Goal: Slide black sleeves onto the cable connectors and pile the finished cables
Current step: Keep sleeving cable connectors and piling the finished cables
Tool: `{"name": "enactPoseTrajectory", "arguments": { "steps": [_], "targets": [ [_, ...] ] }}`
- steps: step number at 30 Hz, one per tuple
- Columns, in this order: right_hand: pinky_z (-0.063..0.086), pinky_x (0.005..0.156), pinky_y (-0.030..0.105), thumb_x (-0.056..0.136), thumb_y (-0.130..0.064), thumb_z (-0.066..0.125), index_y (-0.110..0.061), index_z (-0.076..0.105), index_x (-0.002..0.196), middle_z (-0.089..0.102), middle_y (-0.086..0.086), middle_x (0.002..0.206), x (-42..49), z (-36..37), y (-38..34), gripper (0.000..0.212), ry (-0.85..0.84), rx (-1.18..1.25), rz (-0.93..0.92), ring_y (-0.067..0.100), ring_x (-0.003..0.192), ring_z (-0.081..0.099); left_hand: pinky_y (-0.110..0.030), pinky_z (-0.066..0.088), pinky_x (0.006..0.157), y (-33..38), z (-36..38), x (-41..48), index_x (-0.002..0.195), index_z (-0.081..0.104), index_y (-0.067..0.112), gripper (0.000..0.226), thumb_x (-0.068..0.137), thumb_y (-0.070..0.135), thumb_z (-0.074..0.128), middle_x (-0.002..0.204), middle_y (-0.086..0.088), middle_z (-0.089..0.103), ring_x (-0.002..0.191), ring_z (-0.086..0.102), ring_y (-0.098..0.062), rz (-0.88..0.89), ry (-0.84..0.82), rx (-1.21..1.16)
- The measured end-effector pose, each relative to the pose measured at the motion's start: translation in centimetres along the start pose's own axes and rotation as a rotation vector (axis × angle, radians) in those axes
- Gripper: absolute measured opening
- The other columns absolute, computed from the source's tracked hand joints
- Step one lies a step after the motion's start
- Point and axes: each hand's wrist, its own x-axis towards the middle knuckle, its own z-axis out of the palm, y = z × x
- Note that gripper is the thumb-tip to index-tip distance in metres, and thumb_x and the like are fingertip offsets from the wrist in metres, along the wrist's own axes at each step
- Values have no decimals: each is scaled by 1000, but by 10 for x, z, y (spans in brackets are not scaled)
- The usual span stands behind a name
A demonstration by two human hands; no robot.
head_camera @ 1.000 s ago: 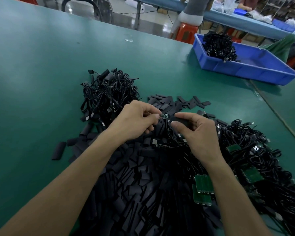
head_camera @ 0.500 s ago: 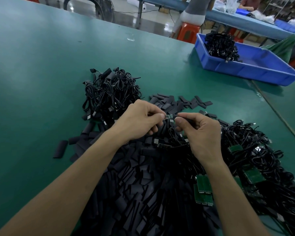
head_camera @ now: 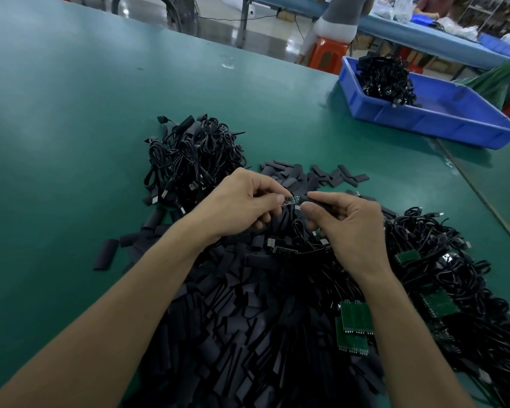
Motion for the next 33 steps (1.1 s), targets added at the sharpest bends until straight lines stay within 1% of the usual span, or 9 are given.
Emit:
{"name": "enactPoseTrajectory", "arguments": {
  "steps": [7,9,12,15,18,24,28,29,33],
  "targets": [
    [55,66,20,72,-33,77,-30,76,97,75,-5,74,6,-12,-9,26,-247,41,-7,12,63,69,-20,52,58,-1,2,-1,99,73,17,11,95,9,67,71,1,72,62,65,-7,31,-66,0],
    [54,65,18,73,-32,76,-30,76,96,75,-5,73,5,-12,-10,23,-245,60,-26,10,63,69,-19,52,58,-1,2,-1,101,69,14,9,92,11,71,70,0,73,60,67,-8,32,-43,-40],
    [52,62,15,80,-21,78,-26,76,97,74,-5,71,3,-10,-8,17,-201,48,-53,7,61,68,-21,54,59,-3,0,-1,92,69,14,10,89,22,75,71,-2,75,61,70,-12,17,11,-22],
    [53,62,18,84,-14,77,-28,75,95,74,-4,69,1,-7,-4,18,-139,20,-68,10,61,68,-33,59,63,-7,0,1,81,73,19,21,87,39,75,72,-2,75,68,73,-23,-19,54,106],
    [54,62,21,85,-17,77,-29,75,94,74,-3,69,-2,-4,-2,16,-109,13,-69,11,61,69,-42,62,69,-8,1,2,74,74,23,23,89,40,73,69,-2,74,67,73,-23,-11,53,171],
    [53,63,17,83,-15,78,-33,74,97,75,-7,74,1,-1,-4,23,-152,30,-74,9,63,69,-28,57,62,-6,3,3,76,74,21,19,93,28,71,68,1,74,61,70,-12,13,24,167],
    [55,66,21,85,-14,78,-32,74,97,75,-4,76,1,-1,-3,22,-117,22,-90,12,65,70,-21,54,58,-3,2,0,80,74,19,16,95,19,68,71,-2,75,60,68,-8,-10,-9,59],
    [55,65,23,85,-15,77,-32,74,96,75,-3,75,0,-1,-3,21,-106,20,-89,13,65,70,-22,55,59,-2,1,0,82,74,17,15,95,17,68,73,-4,75,61,67,-8,-24,-21,35],
    [57,66,27,87,-13,76,-28,75,94,75,0,73,-3,-1,0,17,-73,13,-91,16,65,71,-49,58,74,-3,-1,0,82,76,11,19,93,26,71,77,-11,76,68,66,-21,-86,-48,69]
  ]
}}
